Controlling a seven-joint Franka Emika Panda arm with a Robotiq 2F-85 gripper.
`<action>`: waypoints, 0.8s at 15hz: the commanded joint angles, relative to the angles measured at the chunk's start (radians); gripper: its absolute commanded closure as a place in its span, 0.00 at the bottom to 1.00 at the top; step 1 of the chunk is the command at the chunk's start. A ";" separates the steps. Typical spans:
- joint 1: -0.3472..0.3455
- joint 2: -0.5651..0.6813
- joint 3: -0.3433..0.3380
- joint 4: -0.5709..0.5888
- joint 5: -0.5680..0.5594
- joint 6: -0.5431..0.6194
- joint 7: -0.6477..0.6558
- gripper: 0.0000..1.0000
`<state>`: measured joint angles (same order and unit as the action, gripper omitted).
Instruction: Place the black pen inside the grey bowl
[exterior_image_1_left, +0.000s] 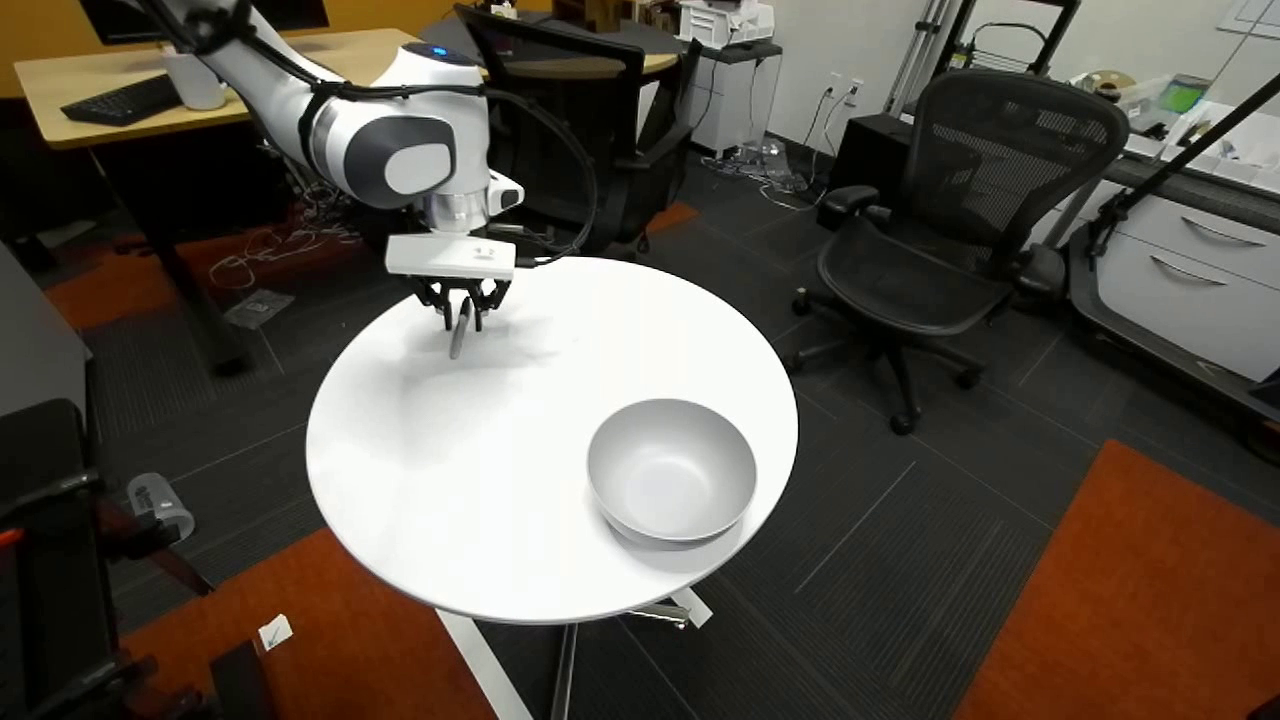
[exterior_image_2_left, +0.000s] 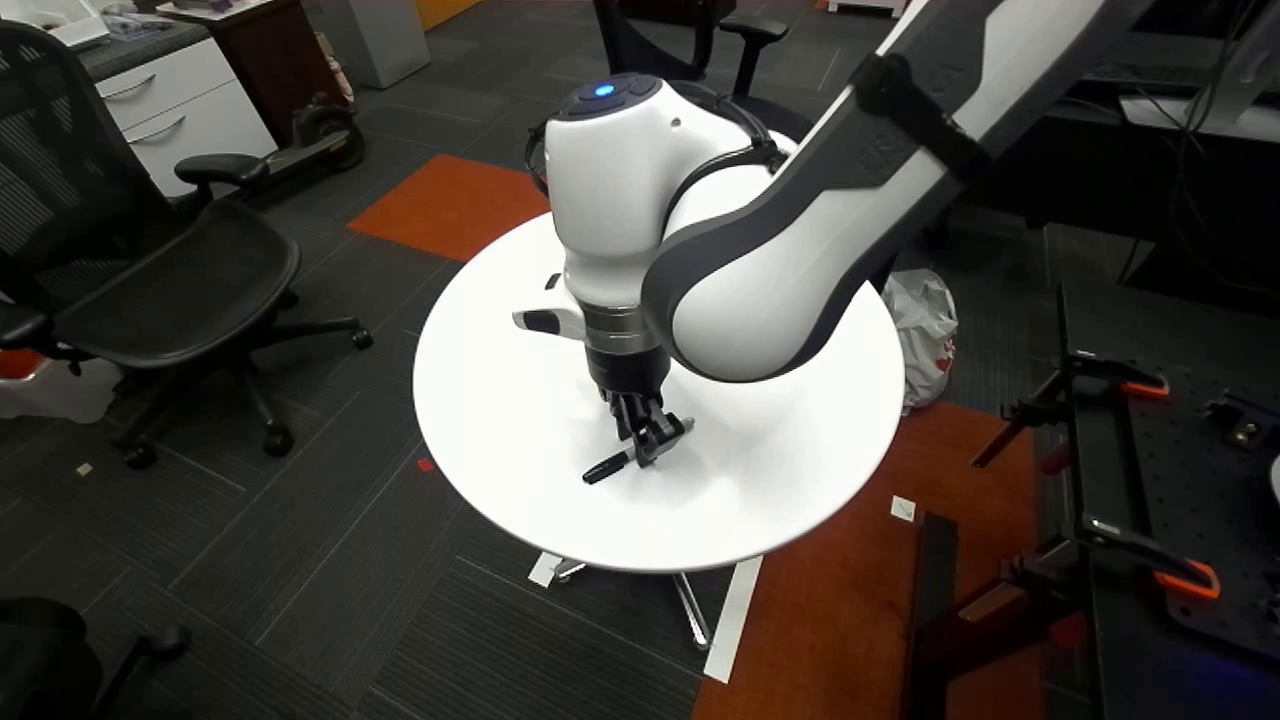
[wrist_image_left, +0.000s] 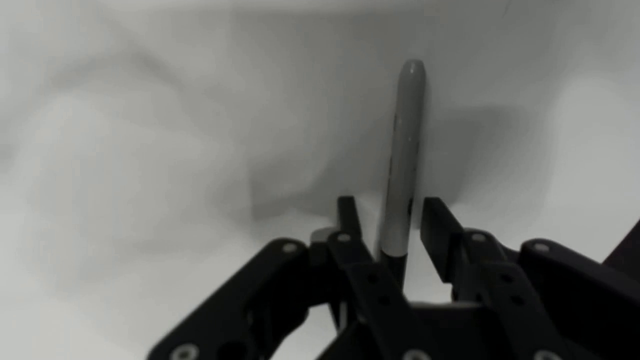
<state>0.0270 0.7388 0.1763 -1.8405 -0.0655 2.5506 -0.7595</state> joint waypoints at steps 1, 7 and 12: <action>-0.012 0.010 0.016 0.029 -0.018 -0.045 0.006 0.91; 0.005 -0.076 -0.017 -0.015 -0.024 -0.029 0.081 0.96; -0.017 -0.293 -0.082 -0.112 -0.025 0.005 0.259 0.96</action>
<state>0.0203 0.6079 0.1309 -1.8465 -0.0665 2.5465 -0.6123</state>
